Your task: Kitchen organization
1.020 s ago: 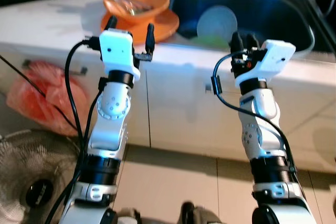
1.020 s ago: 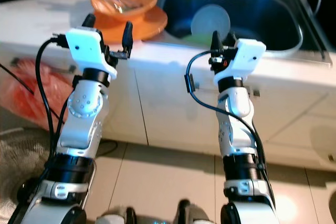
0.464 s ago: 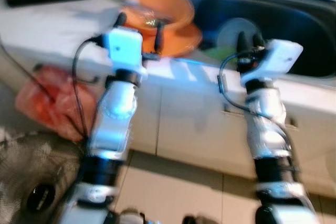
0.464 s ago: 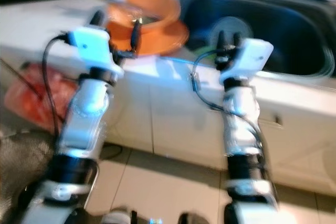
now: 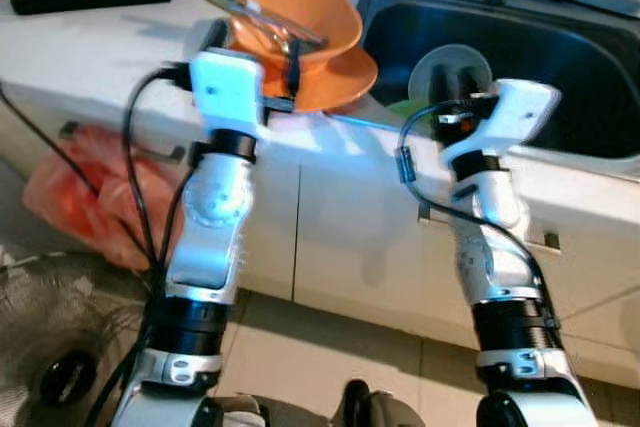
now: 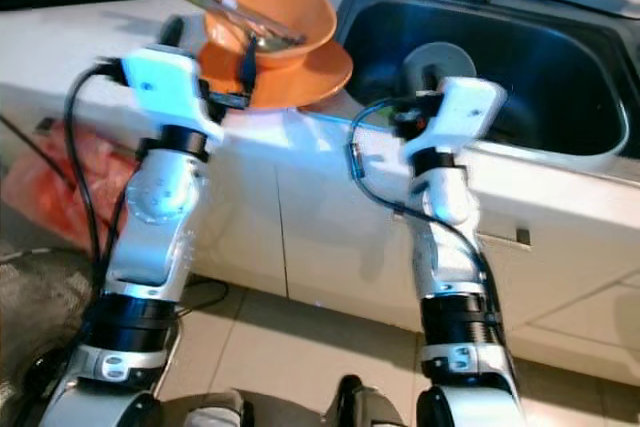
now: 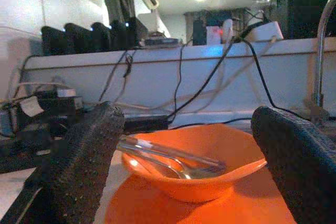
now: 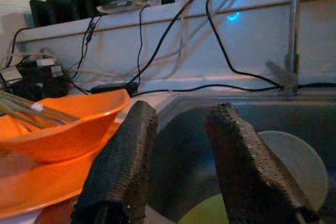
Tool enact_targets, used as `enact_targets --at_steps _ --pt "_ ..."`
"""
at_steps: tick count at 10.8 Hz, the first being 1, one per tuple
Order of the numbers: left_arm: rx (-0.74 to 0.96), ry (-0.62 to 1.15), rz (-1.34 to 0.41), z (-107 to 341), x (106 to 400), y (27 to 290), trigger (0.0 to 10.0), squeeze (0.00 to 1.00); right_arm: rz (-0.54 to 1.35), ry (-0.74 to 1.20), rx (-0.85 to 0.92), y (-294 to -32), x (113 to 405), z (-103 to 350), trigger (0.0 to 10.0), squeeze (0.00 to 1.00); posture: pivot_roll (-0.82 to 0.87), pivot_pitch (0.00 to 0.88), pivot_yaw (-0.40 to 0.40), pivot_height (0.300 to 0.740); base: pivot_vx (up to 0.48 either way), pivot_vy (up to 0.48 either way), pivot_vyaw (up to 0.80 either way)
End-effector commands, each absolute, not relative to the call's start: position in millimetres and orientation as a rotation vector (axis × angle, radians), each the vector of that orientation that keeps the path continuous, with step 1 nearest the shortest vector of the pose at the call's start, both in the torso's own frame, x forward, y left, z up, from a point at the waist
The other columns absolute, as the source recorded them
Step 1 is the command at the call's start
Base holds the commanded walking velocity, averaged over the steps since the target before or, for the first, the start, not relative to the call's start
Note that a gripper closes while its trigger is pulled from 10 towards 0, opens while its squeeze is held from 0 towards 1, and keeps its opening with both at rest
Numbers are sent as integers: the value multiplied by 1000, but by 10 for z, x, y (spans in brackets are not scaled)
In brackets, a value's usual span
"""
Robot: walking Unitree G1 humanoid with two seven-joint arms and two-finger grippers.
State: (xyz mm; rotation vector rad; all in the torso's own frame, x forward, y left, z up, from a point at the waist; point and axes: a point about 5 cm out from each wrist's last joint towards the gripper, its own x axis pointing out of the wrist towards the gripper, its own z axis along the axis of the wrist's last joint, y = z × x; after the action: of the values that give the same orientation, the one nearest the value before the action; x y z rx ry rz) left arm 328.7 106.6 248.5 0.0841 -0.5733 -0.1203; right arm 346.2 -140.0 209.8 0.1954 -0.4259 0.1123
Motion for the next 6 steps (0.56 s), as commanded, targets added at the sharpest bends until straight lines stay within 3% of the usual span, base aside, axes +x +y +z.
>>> enact_targets --at_steps 1,6 --pt "79 -589 -145 2526 3260 1010 10000 0 96 -416 199 -1456 3472 2100 10000 0 122 175 -27 740 0 0 -800" --pt "83 -587 -139 2534 3253 1028 10000 0 101 -411 191 -1443 3470 2092 10000 0 122 181 -30 740 0 0 -800"
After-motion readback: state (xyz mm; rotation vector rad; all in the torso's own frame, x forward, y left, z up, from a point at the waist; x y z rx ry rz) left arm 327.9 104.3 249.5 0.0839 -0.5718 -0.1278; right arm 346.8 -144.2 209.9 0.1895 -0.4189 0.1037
